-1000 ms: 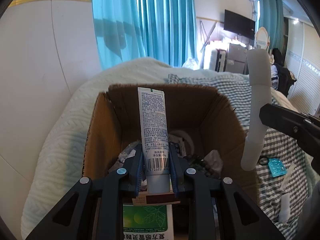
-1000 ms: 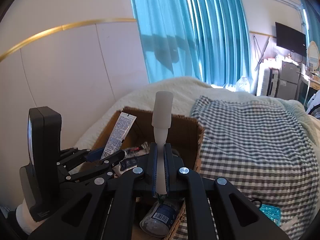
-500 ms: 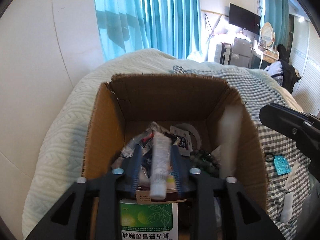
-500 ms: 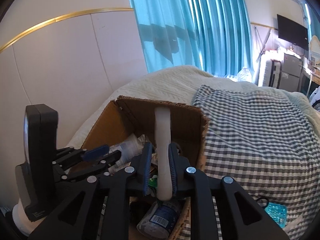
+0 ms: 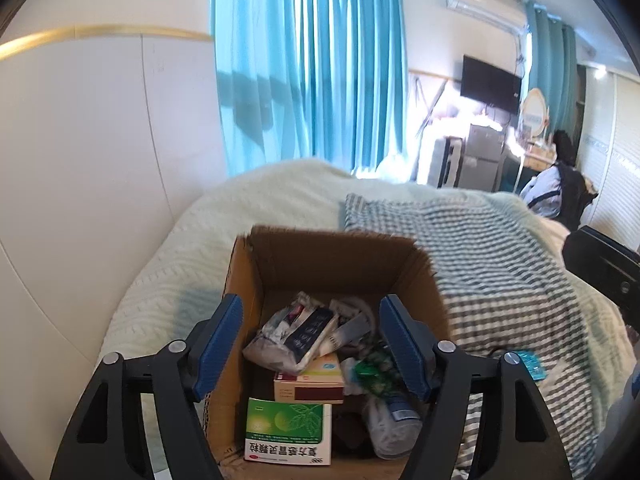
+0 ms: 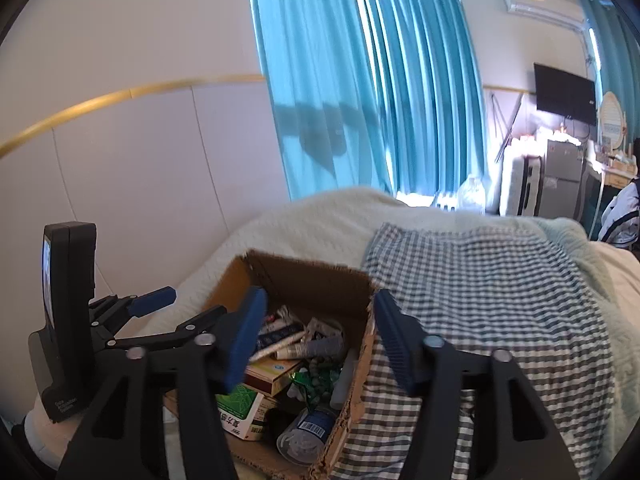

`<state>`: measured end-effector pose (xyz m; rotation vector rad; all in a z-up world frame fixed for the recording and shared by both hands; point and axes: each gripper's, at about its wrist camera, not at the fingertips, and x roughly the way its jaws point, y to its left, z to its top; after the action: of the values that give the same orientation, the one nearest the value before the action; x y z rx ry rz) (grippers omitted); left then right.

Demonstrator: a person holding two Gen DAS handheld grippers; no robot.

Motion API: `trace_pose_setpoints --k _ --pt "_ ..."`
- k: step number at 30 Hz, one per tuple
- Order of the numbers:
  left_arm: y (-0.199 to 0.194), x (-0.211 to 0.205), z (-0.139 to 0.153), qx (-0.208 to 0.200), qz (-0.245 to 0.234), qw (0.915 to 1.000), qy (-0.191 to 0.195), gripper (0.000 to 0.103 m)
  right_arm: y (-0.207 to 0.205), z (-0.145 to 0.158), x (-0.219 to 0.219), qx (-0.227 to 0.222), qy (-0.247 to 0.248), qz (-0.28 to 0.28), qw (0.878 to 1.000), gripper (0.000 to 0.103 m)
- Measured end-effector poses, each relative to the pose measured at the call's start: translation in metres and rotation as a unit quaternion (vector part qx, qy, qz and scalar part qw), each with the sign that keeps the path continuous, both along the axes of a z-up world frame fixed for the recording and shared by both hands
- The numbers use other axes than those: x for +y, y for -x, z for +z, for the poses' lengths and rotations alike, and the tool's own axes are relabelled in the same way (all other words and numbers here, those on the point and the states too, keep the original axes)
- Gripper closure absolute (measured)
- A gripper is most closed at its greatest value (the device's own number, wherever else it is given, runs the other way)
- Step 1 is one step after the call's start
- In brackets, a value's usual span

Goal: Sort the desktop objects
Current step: 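Move both grippers back over the remaining items on the bed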

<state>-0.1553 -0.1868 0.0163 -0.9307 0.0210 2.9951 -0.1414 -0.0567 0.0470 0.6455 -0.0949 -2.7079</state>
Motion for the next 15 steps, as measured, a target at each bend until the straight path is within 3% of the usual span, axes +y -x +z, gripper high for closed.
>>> trace_pose_setpoints --k 2,5,8,11,15 --pt "-0.009 0.006 0.011 0.01 -0.007 0.9999 0.004 0.018 -0.013 0.012 0.01 0.015 0.003 -0.006 1.0 0.029" --pt "-0.022 0.016 0.03 0.032 -0.011 0.9993 0.015 0.015 -0.028 0.028 0.02 0.033 -0.001 -0.013 0.999 0.025" --pt "-0.037 0.023 0.049 0.057 -0.008 0.9983 0.007 0.002 -0.045 0.042 0.034 0.053 -0.005 -0.03 0.998 0.009" --pt "-0.049 0.031 0.064 0.079 -0.008 0.9968 -0.003 0.0 -0.061 0.054 0.052 0.069 -0.008 -0.053 0.996 0.001" --pt "-0.06 0.045 0.079 0.099 -0.011 0.995 -0.008 0.0 -0.075 0.068 0.08 0.082 -0.015 -0.085 0.993 0.0"
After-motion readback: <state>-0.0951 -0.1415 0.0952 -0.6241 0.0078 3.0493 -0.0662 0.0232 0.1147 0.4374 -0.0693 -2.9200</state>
